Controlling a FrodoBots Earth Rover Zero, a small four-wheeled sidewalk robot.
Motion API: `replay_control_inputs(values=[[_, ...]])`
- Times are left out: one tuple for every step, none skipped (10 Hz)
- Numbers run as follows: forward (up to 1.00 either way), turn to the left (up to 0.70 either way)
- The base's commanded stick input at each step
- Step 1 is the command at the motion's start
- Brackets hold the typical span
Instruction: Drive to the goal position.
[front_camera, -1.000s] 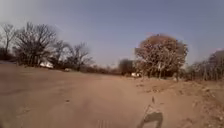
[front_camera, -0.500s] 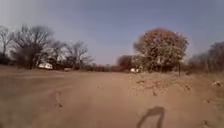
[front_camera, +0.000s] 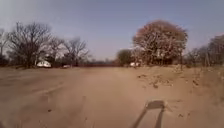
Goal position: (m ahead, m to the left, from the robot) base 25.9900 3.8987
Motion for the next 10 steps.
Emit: replay_control_inputs(values=[[0.7, 0.0], [0.7, 0.0], [0.7, 0.0], [0.7, 0.0], [0.7, -0.08], [0.7, -0.25], [0.7, -0.29], [0.7, -0.12], [0.7, 0.0], [0.7, 0.0]])
